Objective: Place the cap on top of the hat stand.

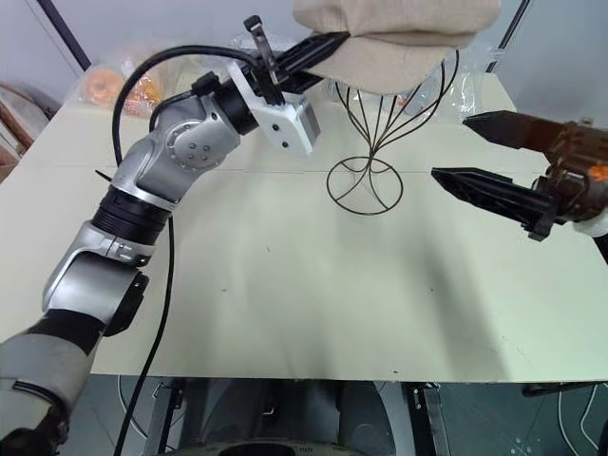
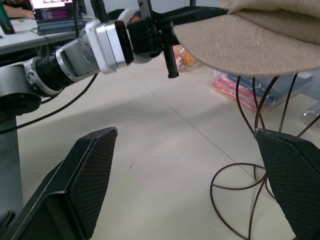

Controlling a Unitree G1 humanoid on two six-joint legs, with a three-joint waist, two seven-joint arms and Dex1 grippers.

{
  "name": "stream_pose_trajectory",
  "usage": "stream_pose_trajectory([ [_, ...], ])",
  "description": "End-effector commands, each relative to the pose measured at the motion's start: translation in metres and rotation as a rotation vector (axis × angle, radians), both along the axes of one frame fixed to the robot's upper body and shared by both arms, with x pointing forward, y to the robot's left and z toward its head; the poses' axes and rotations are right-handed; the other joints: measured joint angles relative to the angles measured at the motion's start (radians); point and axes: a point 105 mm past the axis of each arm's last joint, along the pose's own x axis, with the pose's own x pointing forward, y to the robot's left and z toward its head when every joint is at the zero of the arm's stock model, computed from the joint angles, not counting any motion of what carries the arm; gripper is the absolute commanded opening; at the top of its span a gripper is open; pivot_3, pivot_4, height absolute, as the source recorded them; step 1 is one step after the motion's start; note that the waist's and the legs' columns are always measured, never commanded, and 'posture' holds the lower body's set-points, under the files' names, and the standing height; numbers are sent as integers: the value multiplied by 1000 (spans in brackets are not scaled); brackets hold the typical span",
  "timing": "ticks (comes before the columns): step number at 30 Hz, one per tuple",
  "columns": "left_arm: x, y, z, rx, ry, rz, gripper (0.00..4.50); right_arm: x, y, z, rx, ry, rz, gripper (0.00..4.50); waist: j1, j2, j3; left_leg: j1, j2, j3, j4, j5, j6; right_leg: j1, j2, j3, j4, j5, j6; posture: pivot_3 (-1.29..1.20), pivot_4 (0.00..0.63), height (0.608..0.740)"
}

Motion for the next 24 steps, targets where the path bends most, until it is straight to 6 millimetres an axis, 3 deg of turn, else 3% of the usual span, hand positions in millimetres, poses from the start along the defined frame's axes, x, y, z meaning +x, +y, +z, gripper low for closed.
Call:
stream_pose_trajectory([
  [1,-13,-14,5,43,-100,-46,26,-7,1,9,2,-59,-14,4500,0,0,0,0,0,0,0,0,0,0,0,0,0,0,0,0,150,740],
  [6,3,-21,-45,219,-38,12,26,4,-11,8,-46,-80,-133,4500,0,0,0,1,0,0,1,0,0,2,0,0,0,0,0,0,150,740],
  [9,7,-22,-63,264,-17,25,26,4,-15,10,-46,-95,-164,4500,-1,0,0,3,0,0,1,0,0,3,0,0,1,0,0,0,150,740],
  [12,10,-21,-67,264,9,34,967,4,-16,9,-58,-98,-179,4500,2,0,0,3,0,-1,1,0,0,4,0,0,1,0,0,0,150,740],
  [19,1,-9,-56,182,48,3,4455,18,-16,-10,-203,-127,-305,4500,-2,0,0,3,-1,-1,2,0,0,4,0,0,1,0,0,0,150,740],
  [24,-13,17,-44,83,173,-53,4455,26,-10,-27,-308,-164,-392,4500,-5,0,0,6,0,0,1,0,0,4,0,1,6,0,0,0,150,740],
])
